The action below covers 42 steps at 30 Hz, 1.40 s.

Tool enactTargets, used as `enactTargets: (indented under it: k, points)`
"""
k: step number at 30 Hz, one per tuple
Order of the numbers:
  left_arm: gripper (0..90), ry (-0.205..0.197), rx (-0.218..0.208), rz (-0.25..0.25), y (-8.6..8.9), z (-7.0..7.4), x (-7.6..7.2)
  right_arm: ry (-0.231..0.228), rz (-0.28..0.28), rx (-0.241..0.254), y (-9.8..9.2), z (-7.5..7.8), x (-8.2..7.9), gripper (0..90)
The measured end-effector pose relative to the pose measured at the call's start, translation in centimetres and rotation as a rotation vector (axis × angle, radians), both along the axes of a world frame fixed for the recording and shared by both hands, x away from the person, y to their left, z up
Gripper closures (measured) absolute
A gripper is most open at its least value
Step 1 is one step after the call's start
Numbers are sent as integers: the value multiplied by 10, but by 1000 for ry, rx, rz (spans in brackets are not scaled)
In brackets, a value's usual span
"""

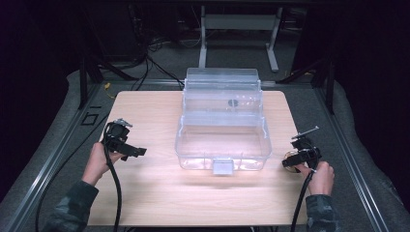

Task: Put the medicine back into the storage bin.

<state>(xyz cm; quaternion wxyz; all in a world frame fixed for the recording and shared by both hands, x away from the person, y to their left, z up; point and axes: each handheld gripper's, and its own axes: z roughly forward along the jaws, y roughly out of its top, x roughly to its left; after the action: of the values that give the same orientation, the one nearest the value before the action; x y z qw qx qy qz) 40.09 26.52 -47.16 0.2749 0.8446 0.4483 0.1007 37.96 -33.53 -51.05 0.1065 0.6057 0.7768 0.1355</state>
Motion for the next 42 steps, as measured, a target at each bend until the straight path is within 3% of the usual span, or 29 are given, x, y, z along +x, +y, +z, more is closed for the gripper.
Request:
enactTargets:
  k: [9,15,16,18,19,21,27,28,29,32,34,40,42]
  points:
    - [0,-7,24,2,8,0,-5,-14,11,5,2,17,-5,198]
    - [0,-14,18,-8,10,1,-6,-23,29,-4,5,31,-7,198]
    - [0,-16,18,-11,9,1,-6,-37,17,-44,7,33,-7,198]
    - [0,-15,14,-17,9,0,-6,-24,38,-6,8,37,-8,198]
    - [0,-13,15,-16,9,0,-6,-49,25,-55,10,39,-10,198]
    - [0,-11,8,-25,9,-1,-6,-34,46,-17,11,42,-11,198]
    - [0,-18,0,-36,10,-1,-6,-43,48,-66,18,51,-12,198]
    - [0,-16,2,-37,9,-1,-6,-16,76,-4,17,53,-11,198]
    - [0,-16,7,-38,9,-1,-6,-46,53,-74,20,55,-12,198]
    - [0,-14,2,-38,8,-1,-6,-35,87,-13,20,63,-12,198]
    - [0,-12,0,-36,8,-2,-6,-59,77,-43,23,68,-13,198]
    - [0,-13,6,-41,7,-1,-6,-82,91,-49,27,81,-12,198]
    - [0,-13,5,-41,7,-1,-6,-90,84,-72,29,83,-12,198]
